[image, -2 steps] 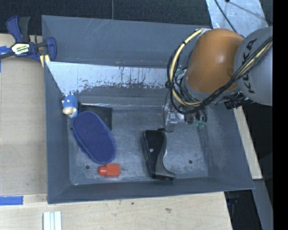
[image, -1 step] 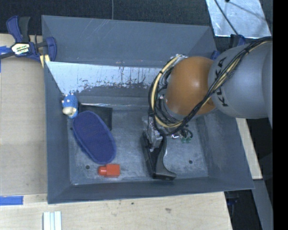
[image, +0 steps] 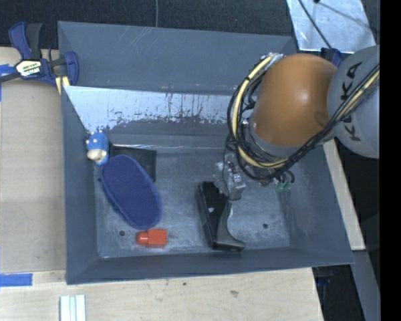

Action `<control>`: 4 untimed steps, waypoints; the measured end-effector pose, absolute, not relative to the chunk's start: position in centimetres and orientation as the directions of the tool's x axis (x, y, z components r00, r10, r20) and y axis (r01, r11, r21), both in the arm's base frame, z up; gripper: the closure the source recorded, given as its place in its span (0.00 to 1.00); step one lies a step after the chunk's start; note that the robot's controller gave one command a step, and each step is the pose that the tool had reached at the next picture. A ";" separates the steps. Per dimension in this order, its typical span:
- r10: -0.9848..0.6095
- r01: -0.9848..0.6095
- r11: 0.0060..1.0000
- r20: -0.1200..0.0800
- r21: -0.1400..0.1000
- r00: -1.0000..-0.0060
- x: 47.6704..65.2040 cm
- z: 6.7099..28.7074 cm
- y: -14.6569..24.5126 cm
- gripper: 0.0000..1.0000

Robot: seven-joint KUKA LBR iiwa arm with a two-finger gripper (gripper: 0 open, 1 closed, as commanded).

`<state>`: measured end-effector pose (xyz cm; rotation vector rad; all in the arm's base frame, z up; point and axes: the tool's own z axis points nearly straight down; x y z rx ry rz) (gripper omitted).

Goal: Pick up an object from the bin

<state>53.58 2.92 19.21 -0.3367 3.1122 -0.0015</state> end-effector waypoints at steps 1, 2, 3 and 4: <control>-0.458 -0.458 0.889 -0.025 -0.009 -0.888 50.4 10.1 3.3 1.00; -0.470 -0.470 0.883 -0.011 -0.006 -0.883 51.5 29.8 0.7 1.00; -0.518 -0.518 0.855 0.002 0.003 -0.855 56.2 17.1 1.6 1.00; -0.797 -0.797 0.604 -0.030 -0.020 -0.603 54.2 10.1 -0.2 1.00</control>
Offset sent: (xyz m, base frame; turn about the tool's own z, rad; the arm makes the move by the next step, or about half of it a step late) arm -0.0394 0.0027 -0.0986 -0.2619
